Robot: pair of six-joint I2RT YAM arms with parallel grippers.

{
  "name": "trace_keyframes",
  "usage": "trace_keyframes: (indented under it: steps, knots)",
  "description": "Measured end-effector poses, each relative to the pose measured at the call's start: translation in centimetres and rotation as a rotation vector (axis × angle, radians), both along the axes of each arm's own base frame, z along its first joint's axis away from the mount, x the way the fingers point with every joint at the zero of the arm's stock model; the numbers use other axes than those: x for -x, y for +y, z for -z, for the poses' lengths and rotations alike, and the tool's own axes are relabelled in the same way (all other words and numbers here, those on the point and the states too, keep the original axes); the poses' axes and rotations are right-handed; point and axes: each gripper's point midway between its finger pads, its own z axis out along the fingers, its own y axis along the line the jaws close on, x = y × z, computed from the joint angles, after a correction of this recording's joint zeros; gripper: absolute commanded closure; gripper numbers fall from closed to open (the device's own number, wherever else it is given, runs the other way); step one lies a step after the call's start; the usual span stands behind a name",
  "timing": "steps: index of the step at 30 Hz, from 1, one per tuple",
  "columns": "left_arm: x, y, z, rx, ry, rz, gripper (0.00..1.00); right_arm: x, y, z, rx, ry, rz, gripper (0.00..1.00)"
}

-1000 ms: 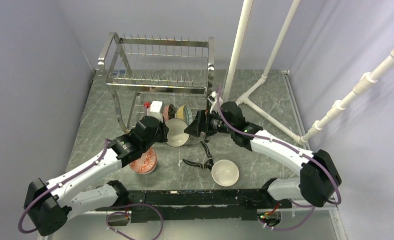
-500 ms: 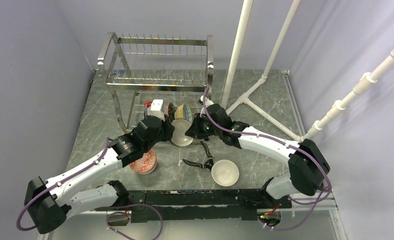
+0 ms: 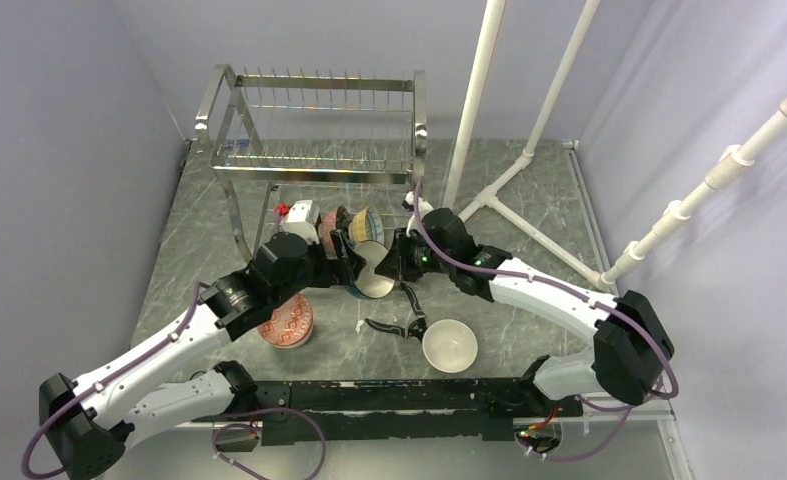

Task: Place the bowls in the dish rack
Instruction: Adjust the bowl.

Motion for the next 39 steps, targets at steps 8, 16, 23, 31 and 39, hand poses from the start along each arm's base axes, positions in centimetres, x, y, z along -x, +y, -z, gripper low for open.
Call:
trace_keyframes:
  steps: [8, 16, 23, 31, 39]
  knots:
    - [2.4, -1.6, 0.4, 0.141, 0.083, 0.079, 0.06, 0.6, -0.5, -0.3, -0.010, -0.022, -0.018, 1.00]
    - [3.8, -3.7, 1.2, 0.241, 0.192, 0.153, 0.11, 0.8, -0.6, -1.2, -0.029, -0.044, -0.029, 1.00]
    - [3.8, -4.9, 1.0, 0.317, 0.206, 0.185, 0.21, 1.1, -0.3, -1.6, -0.047, -0.049, -0.053, 1.00]
    - [3.7, -5.3, 0.6, 0.349, 0.199, 0.195, 0.29, 0.9, -0.4, -1.5, -0.039, -0.054, -0.043, 1.00]
    - [3.4, -4.8, 1.2, 0.325, 0.217, 0.180, 0.14, 0.8, -0.6, -1.2, -0.025, -0.052, -0.036, 1.00]
